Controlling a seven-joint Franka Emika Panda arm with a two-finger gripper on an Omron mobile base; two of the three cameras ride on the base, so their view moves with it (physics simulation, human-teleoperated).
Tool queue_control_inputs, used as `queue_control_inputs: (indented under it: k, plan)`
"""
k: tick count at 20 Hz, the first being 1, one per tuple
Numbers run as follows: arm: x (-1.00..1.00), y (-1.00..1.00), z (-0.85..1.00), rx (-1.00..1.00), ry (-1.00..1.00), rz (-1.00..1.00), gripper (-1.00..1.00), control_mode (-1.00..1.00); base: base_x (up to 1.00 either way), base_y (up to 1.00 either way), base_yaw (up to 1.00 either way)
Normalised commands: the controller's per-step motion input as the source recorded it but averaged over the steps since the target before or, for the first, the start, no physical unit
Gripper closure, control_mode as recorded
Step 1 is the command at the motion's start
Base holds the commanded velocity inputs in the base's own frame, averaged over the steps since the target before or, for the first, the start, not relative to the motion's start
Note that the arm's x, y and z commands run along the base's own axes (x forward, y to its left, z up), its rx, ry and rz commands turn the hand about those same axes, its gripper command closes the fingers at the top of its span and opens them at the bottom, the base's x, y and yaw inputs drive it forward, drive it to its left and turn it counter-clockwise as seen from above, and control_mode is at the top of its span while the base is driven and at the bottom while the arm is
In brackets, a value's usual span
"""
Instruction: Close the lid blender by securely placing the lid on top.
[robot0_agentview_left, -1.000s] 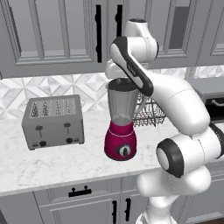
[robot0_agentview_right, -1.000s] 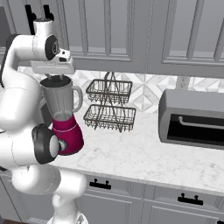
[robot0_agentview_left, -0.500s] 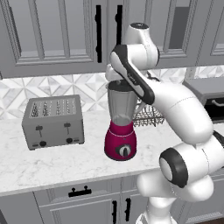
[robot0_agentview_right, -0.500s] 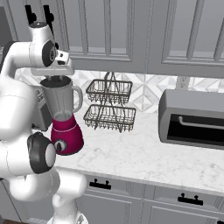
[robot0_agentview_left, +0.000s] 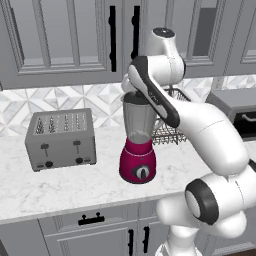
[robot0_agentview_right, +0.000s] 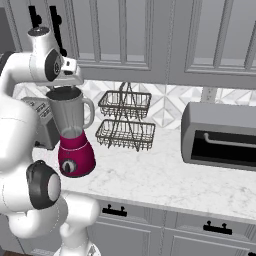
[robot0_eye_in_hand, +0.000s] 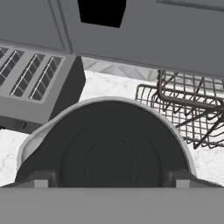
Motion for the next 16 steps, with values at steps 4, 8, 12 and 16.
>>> queue_control_inputs:
  k: [4,8,12,16]
  plan:
    - [-0.42,-0.21,0.26,0.02,-0.09,0.0,-1.0,-1.0,0.0,0.0,0.0]
    - [-0.68,-0.54,0.0,0.09,0.0,0.0,-1.0,-1.0,0.0,0.0,0.0]
    - [-0.72,-0.88,-0.12,0.17,0.0,-0.03,-1.0,-1.0,0.0,0.0,0.0]
    - [-0.5,-1.0,-0.16,0.14,0.0,-0.08,-1.0,-1.0,0.0,0.0,0.0]
